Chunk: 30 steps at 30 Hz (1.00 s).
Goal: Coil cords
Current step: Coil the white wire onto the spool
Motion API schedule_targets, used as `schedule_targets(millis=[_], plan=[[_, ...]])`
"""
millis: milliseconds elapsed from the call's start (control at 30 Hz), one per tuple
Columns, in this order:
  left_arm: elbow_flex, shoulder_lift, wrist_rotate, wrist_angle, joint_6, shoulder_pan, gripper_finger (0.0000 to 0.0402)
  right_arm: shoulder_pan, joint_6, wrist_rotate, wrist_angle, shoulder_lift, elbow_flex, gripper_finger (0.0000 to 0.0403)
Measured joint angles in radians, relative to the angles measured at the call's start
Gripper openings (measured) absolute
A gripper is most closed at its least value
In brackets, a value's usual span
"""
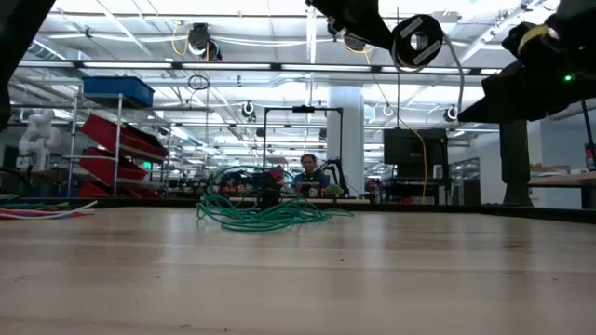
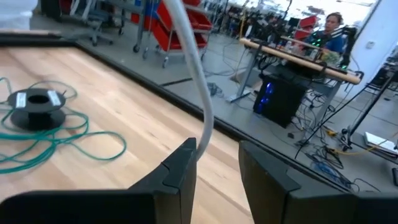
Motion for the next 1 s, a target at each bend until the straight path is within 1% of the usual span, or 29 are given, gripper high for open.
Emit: schedule_targets(millis=[100,200,367,467,567,633,767,867,1000], plan=[[0.000,0.000,0.000,0.000,0.000,-0.002,0.0000,-0.023,-0.115,-0.019,0.092,0.000,0.000,0.0105],[0.000,0.000,0.000,0.000,0.001,-0.008,0.0000,-0.049,-0.192,-0.025,0.158,0.000,0.000,0.0105],[0.000,0.000,-0.001,-0.017,0.004,-0.021,0.0000,-0.092,-0.290,-0.095,0.249,0.000,0.000,0.0100],[0.000,0.000,-0.012,-0.034,0.004,-0.020,0.0000,-0.111,-0.297,-0.119,0.266,0.000,0.000,0.0077],[0.000,-0.010,-0.046,-0.057,0.003,-0.020,0.0000,-0.113,-0.299,-0.124,0.268,0.000,0.000,0.0028],[0.000,-0.024,-0.054,-0.067,0.002,-0.020,0.0000,-0.108,-0.305,-0.125,0.273,0.000,0.000,0.0008],[0.000,-0.049,-0.047,-0.075,-0.004,-0.019,0.0000,-0.105,-0.340,-0.124,0.329,0.000,-0.001,0.0002],[0.000,-0.067,-0.002,-0.070,-0.010,-0.017,0.0000,-0.121,-0.419,-0.127,0.405,0.000,-0.001,0.0001],[0.000,-0.072,0.024,-0.096,-0.008,-0.017,0.0000,-0.165,-0.573,-0.194,0.547,0.000,-0.001,0.0001]])
